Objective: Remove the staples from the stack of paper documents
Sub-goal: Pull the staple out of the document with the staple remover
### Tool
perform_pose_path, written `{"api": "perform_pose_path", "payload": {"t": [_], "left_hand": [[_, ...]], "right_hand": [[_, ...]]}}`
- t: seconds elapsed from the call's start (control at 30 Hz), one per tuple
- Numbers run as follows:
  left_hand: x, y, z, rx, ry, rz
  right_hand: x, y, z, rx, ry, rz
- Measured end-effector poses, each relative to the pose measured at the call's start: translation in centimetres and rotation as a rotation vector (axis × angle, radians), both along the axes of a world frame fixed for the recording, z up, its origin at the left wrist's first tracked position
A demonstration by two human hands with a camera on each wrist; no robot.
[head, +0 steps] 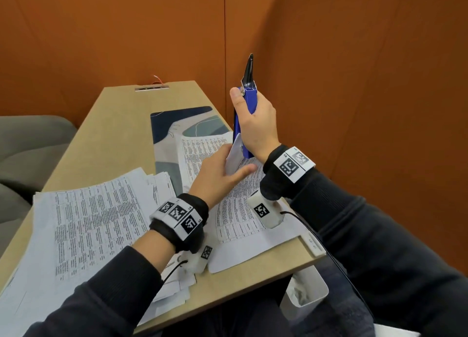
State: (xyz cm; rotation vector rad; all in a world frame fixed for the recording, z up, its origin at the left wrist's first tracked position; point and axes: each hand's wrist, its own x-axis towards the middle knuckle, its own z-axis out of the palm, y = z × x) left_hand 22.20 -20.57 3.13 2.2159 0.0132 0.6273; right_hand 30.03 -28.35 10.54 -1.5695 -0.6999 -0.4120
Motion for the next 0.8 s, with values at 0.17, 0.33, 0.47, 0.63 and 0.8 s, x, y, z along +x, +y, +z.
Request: {"api": "perform_pose_path", "payload": {"t": [0.17, 0.33, 0.47, 0.63, 0.8], "left_hand": [[0.8, -0.4, 0.2, -0.114, -0.097, 0.068], [0.7, -0.1, -0.2, -0.174, -0.159, 0.074], [0.7, -0.1, -0.1, -0.233, -0.188, 0.067], [0.7, -0.2, -0.1, -0.255, -0.209, 0.064], [0.3, 1.0, -0.7, -0.159, 0.061, -0.074]], "right_hand": [[-0.6, 0.4, -0.1, 0.0, -0.008, 0.019], [-0.4, -0.1, -0.9, -0.111, 0.026, 0.074], [-0.2, 0.1, -1.7, -0.183, 0.049, 0.072], [0.0, 0.4, -1.4, -0.125, 0.058, 0.092], [0.7, 0.5, -1.5, -0.041, 0.111, 0.043]]}}
